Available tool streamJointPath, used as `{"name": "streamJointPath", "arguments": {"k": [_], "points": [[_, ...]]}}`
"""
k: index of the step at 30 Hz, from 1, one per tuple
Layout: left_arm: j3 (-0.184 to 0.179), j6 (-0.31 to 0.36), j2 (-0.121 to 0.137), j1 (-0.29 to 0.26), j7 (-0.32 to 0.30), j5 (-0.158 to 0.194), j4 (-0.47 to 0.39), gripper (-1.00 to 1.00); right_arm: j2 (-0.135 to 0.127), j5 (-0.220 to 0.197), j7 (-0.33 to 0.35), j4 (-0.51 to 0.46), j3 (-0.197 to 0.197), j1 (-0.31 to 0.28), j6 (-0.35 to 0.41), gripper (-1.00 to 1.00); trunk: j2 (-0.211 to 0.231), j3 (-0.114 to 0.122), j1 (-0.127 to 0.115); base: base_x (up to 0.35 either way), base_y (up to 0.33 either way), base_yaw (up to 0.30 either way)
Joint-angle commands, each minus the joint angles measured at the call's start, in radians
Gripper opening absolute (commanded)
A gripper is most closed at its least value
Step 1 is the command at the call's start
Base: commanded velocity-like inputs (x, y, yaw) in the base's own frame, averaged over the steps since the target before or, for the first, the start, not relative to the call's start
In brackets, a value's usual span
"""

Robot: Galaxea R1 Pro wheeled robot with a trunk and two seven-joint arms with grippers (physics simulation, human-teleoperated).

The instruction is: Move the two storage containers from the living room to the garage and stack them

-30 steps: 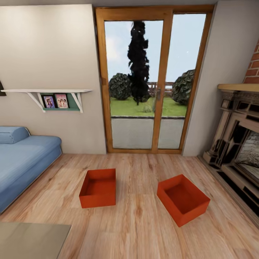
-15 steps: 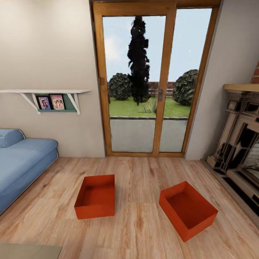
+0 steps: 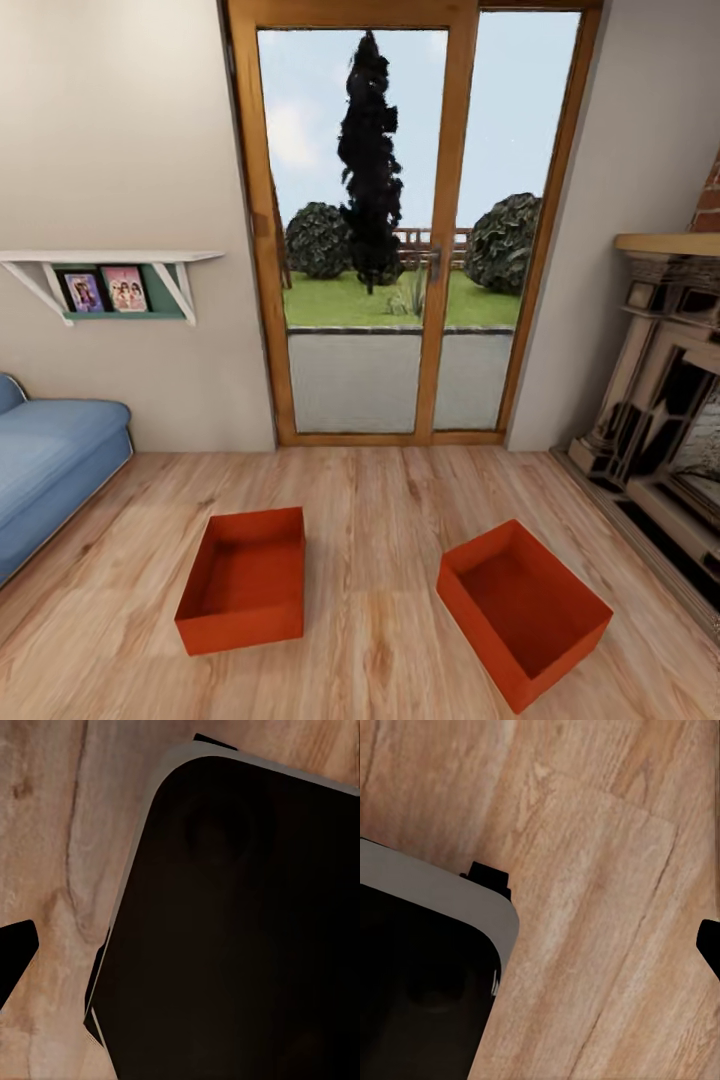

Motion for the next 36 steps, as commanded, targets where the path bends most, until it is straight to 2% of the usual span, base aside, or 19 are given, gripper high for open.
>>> {"name": "streamJointPath", "arguments": {"k": [1,18,36], "points": [[0.003,-0.002,0.0,0.0,0.001,0.002,-0.001,1.0,0.001,-0.004,-0.002,0.003,0.007,-0.001,-0.005,1.0,0.0,-0.001,0.001,0.322,0.0,-0.26],[0.004,-0.003,-0.001,0.0,0.002,0.001,-0.001,1.0,0.001,-0.005,-0.002,0.003,0.007,-0.001,-0.005,1.0,0.0,-0.001,0.001,0.318,0.017,-0.284],[0.004,-0.003,0.001,0.0,0.0,0.001,-0.001,1.0,0.001,-0.005,-0.002,0.003,0.006,-0.001,-0.005,1.0,0.0,-0.001,0.001,0.014,0.005,-0.288]]}}
